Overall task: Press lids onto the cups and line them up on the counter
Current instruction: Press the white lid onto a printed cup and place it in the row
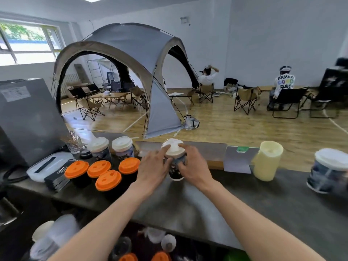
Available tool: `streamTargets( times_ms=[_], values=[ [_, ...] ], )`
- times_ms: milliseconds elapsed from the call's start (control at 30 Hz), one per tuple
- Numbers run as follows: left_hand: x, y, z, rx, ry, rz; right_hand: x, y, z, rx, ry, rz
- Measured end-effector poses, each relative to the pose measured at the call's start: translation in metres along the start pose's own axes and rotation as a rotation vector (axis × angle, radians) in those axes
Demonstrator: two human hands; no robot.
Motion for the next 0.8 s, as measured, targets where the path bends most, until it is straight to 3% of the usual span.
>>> streamTargets(
  times_ms=[233,400,800],
  values=[
    [0.024,0.129,0.038,0.258,-0.033,0.131,-0.105,0.059,0.088,0.128,0.258,0.103],
    [0.054,0.225,0.068,0.388,-0.067,0.209,-0.181,0.103,0.154,0.218,0.333,0.16],
    [0.094,0.4,0.154,0.404,-0.097,0.255,-0.329,0.187,0.273,0.24,0.34,0.184]
  ],
)
Point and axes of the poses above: each hand's wrist, its own z-axis away from the middle knuckle, its own x-axis out of the palm, y = z × x, the point moved 5 cm from there along -z, towards the middle knuckle, and after that the axes turned 5 degrees about -x, right-handed, at the moved point
